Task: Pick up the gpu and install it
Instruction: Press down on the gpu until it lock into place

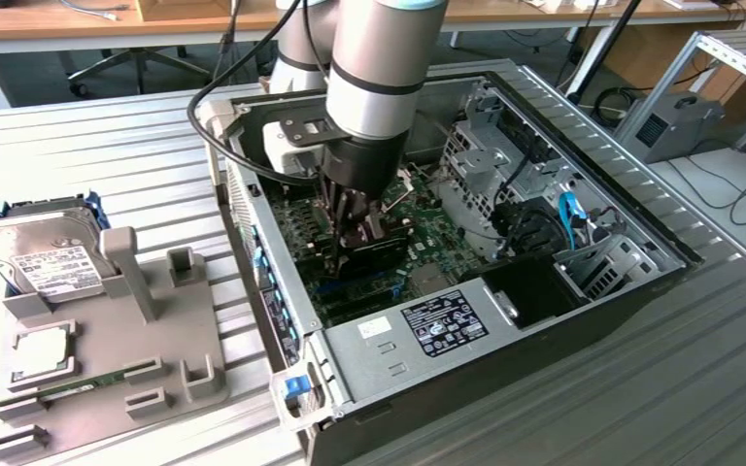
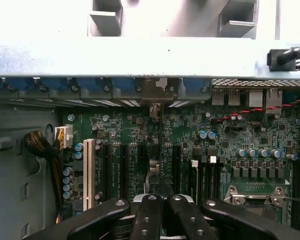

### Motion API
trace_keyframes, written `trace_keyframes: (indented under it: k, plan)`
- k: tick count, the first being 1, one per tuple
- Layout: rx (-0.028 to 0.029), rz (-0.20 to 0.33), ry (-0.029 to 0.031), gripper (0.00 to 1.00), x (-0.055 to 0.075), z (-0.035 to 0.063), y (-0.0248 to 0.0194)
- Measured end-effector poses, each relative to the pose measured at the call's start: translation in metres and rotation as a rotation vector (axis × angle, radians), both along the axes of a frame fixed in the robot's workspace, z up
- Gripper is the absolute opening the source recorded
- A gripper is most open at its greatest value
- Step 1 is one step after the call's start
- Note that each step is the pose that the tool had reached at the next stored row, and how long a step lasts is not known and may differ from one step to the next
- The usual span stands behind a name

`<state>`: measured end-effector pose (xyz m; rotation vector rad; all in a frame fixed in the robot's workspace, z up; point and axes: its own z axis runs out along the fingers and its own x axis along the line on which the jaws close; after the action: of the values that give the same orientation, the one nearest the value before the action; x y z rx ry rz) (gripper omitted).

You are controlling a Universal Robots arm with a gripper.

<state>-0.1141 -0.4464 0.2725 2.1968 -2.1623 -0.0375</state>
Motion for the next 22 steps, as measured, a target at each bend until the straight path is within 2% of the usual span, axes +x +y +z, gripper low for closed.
trace_keyframes:
  k: [6,10,13,15,16,19,22]
  plan:
    - [-0.0013,0.0,-0.0005,0.11,0.0,-0.0008,0.0005]
    - [-0.0069,0.0,0.0,0.11,0.0,-0.0005,0.0037]
    - [-0.0086,0.0,-0.0001,0.11,0.0,-0.0004,0.0037]
    - [-0.0116,0.0,-0.0008,0.11,0.0,0.002,0.0038]
    - [-0.0162,0.0,-0.0024,0.11,0.0,0.0105,0.0039]
    - [-0.0172,0.0,-0.0026,0.11,0.002,0.0141,0.0041]
    - [-0.0174,0.0,-0.0015,0.11,0.011,0.0142,0.004]
